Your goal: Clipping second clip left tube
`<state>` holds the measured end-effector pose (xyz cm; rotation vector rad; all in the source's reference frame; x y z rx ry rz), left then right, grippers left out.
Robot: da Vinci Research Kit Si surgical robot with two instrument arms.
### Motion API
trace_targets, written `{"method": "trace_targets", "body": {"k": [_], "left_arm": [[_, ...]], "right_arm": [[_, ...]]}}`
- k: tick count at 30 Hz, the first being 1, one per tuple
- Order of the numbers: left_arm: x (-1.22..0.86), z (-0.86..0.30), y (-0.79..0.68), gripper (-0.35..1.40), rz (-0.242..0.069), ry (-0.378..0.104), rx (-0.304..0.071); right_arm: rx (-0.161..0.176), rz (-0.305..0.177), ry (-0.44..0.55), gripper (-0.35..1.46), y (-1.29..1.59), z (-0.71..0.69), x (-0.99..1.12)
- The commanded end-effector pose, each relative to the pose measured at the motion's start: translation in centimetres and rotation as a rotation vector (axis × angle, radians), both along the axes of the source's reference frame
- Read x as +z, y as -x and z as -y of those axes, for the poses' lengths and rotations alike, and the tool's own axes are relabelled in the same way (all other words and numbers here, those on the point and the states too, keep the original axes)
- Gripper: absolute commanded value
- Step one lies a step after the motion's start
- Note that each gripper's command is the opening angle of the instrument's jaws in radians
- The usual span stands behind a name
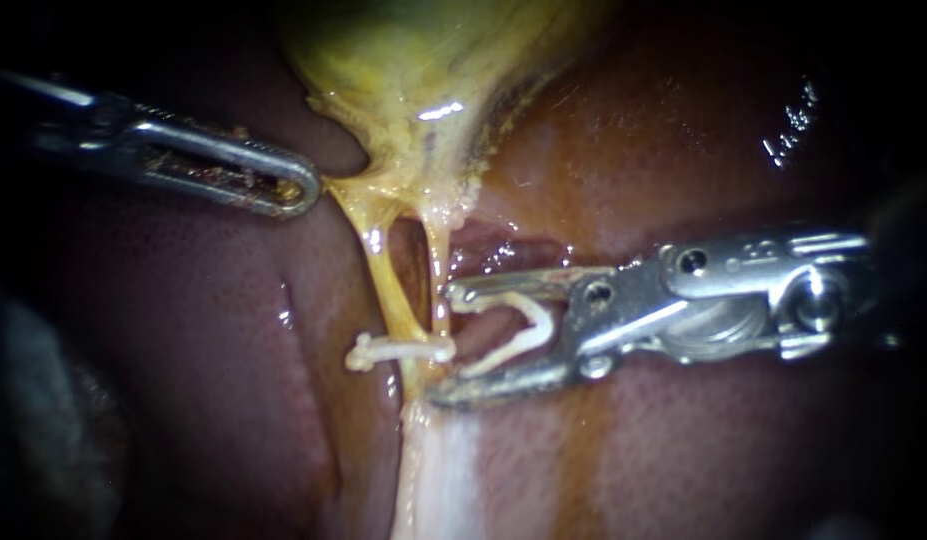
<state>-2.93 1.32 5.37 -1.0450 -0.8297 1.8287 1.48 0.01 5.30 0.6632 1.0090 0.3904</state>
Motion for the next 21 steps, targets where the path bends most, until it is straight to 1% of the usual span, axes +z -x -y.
{"method": "trace_targets", "body": {"k": [1, 8, 15, 21], "left_arm": [[0.00, 0.00, 0.00, -0.35, 0.000, 0.000, 0.000], [-0.01, 0.01, 0.01, -0.35, -0.001, 0.000, -0.002], [-0.01, 0.01, 0.02, -0.35, -0.002, 0.000, -0.002], [-0.01, 0.01, 0.02, -0.35, -0.002, 0.000, -0.003]], "right_arm": [[0.015, -0.006, -0.019, 0.49, -0.03, 0.00, 0.02], [0.056, -0.017, -0.089, 0.48, -0.14, -0.05, 0.13], [0.067, -0.002, -0.121, 0.48, -0.15, 0.00, 0.40], [0.067, 0.004, -0.137, 0.48, -0.12, 0.02, 0.60]]}}
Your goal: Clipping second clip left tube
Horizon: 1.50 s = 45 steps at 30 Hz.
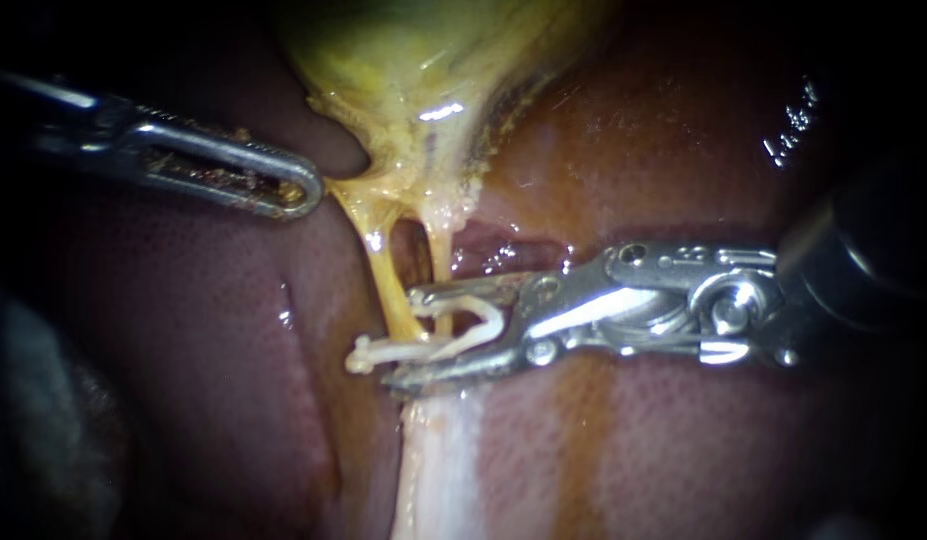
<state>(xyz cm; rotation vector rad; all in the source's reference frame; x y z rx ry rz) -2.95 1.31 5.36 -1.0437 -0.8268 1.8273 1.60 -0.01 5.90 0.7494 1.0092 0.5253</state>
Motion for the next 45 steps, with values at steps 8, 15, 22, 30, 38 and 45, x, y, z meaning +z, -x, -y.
{"method": "trace_targets", "body": {"k": [8, 15, 22, 30, 38, 45], "left_arm": [[0.00, 0.00, 0.00, -0.35, 0.000, 0.000, 0.000], [-0.01, 0.00, 0.00, -0.35, -0.001, 0.000, -0.001], [0.00, 0.00, 0.00, -0.35, -0.001, 0.000, -0.002], [0.00, 0.00, -0.01, -0.35, -0.001, 0.000, -0.002], [-0.01, 0.00, -0.02, -0.35, -0.001, 0.000, -0.002], [-0.01, 0.01, -0.03, -0.35, -0.001, 0.000, -0.002]], "right_arm": [[-0.004, -0.020, -0.016, 0.48, -0.01, 0.00, 0.12], [0.008, -0.085, -0.057, 0.46, -0.16, -0.02, 0.14], [-0.006, -0.094, -0.063, 0.46, -0.42, -0.02, 0.22], [-0.031, -0.126, -0.097, 0.46, -0.61, 0.05, 0.27], [-0.007, -0.219, -0.163, 0.44, -0.62, 0.06, -0.11], [-0.045, -0.256, -0.186, 0.43, -0.62, 0.13, -0.36]]}}
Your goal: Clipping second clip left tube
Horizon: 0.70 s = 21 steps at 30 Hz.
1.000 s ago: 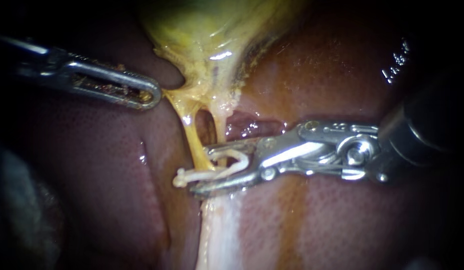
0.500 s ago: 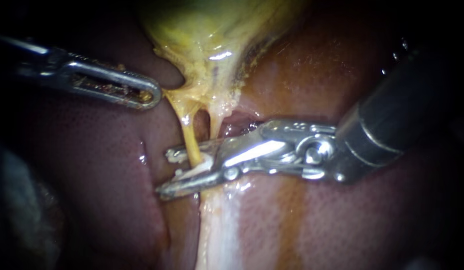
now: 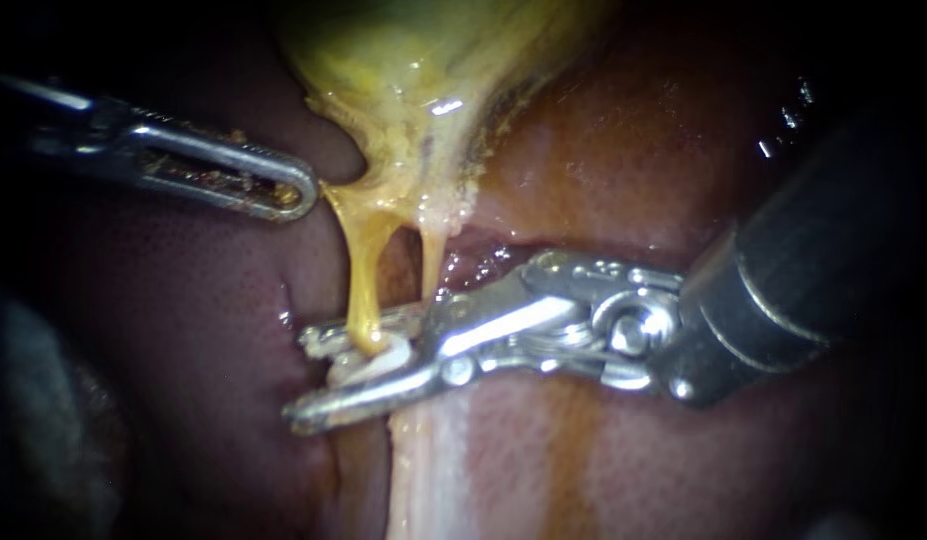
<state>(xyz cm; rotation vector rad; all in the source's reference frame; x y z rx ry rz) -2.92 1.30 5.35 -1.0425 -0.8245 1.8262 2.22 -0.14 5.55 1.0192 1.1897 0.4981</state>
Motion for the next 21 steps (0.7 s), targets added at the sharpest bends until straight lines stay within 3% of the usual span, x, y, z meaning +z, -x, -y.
{"method": "trace_targets", "body": {"k": [1, 12, 21], "left_arm": [[0.00, 0.00, 0.00, -0.35, 0.000, 0.000, 0.000], [0.01, 0.01, 0.00, -0.35, 0.000, 0.001, 0.000], [0.01, 0.01, 0.01, -0.35, 0.000, 0.001, 0.000]], "right_arm": [[-0.008, -0.003, -0.001, 0.43, 0.00, 0.01, -0.01], [-0.017, -0.005, -0.005, 0.33, 0.04, 0.00, 0.03], [-0.063, -0.027, -0.005, -0.13, 0.09, -0.05, 0.13]]}}
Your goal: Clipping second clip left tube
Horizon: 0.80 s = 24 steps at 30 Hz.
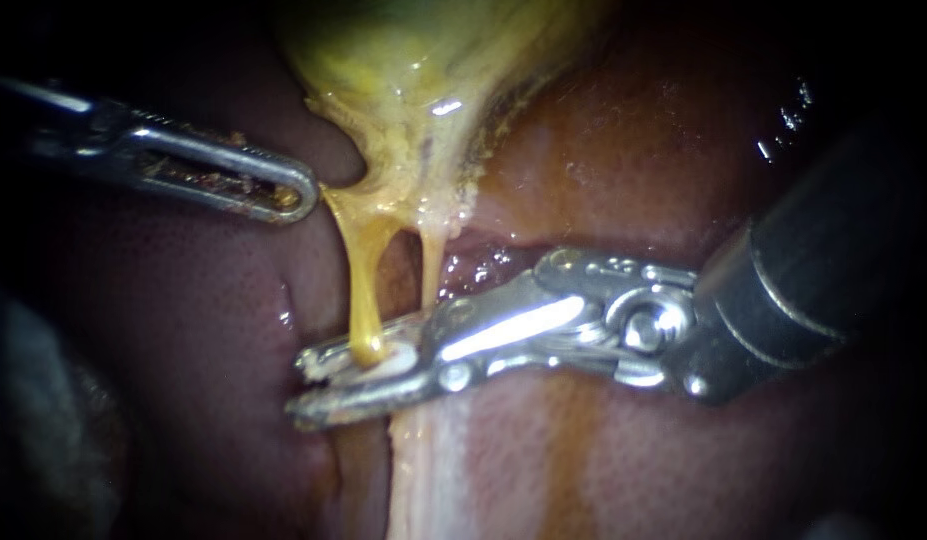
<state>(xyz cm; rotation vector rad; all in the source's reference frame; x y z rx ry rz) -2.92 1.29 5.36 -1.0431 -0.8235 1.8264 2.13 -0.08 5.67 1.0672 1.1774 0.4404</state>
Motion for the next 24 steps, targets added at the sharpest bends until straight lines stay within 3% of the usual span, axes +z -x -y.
{"method": "trace_targets", "body": {"k": [1, 4, 9, 15, 24], "left_arm": [[0.00, 0.00, 0.00, -0.35, 0.000, 0.000, 0.000], [0.00, 0.00, 0.00, -0.35, 0.000, 0.000, 0.000], [0.00, 0.00, 0.00, -0.35, -0.001, 0.000, -0.001], [0.00, 0.00, 0.00, -0.35, -0.001, 0.000, -0.001], [0.00, 0.00, 0.00, -0.35, -0.001, 0.000, -0.001]], "right_arm": [[-0.003, -0.001, 0.000, -0.17, 0.00, 0.00, 0.01], [-0.002, -0.001, -0.006, -0.35, 0.02, 0.00, 0.01], [-0.009, -0.002, -0.006, -0.35, 0.05, 0.00, 0.02], [-0.052, -0.018, -0.006, -0.35, 0.09, 0.01, 0.04], [-0.047, -0.017, -0.002, -0.35, 0.09, 0.00, 0.05]]}}
